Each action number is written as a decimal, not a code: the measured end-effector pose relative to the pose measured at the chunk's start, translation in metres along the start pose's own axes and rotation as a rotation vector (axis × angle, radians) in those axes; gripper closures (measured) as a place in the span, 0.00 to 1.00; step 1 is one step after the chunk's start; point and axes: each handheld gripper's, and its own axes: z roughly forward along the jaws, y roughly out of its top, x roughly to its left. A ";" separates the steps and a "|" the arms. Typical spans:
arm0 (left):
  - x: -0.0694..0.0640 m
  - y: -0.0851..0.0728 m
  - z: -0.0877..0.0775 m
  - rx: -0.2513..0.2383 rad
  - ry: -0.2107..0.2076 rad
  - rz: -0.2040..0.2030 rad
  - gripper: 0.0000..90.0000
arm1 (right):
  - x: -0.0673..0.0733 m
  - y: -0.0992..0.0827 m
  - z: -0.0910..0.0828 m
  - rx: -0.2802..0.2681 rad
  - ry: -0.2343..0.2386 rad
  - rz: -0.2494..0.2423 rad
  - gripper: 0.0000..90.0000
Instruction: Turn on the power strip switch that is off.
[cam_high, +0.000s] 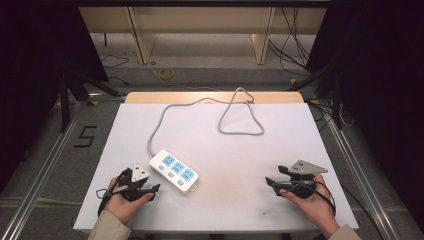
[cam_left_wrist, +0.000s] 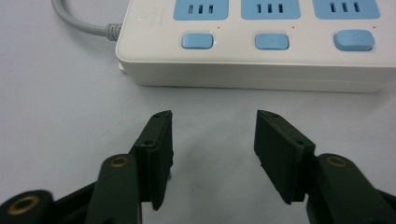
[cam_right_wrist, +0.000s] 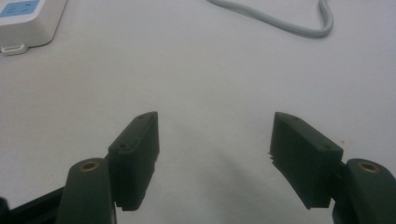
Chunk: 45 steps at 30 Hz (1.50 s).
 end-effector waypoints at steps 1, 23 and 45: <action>0.000 0.001 -0.001 0.005 -0.001 -0.003 0.57 | 0.000 0.000 0.000 -0.001 -0.001 0.000 0.37; -0.007 0.031 -0.017 0.099 -0.066 -0.023 0.99 | 0.001 0.000 0.001 0.004 0.001 0.002 0.37; -0.019 0.062 -0.014 0.132 -0.101 -0.019 0.99 | 0.003 -0.001 0.001 0.004 0.003 0.009 0.37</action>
